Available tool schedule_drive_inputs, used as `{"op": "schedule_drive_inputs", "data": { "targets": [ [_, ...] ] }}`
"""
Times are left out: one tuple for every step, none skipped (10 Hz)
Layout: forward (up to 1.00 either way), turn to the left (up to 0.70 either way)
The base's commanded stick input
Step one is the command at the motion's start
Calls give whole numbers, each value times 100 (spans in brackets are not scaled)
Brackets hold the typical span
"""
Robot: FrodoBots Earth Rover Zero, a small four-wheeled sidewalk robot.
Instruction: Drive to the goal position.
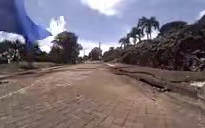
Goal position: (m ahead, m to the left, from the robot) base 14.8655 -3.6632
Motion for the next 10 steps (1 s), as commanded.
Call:
{"op": "schedule_drive_inputs", "data": {
  "targets": [
    [70, 0],
    [70, 0],
    [70, 0],
    [70, 0],
    [70, 0],
    [70, 0],
    [70, 0],
    [70, 0],
    [70, 0],
    [70, -4]
  ]
}}
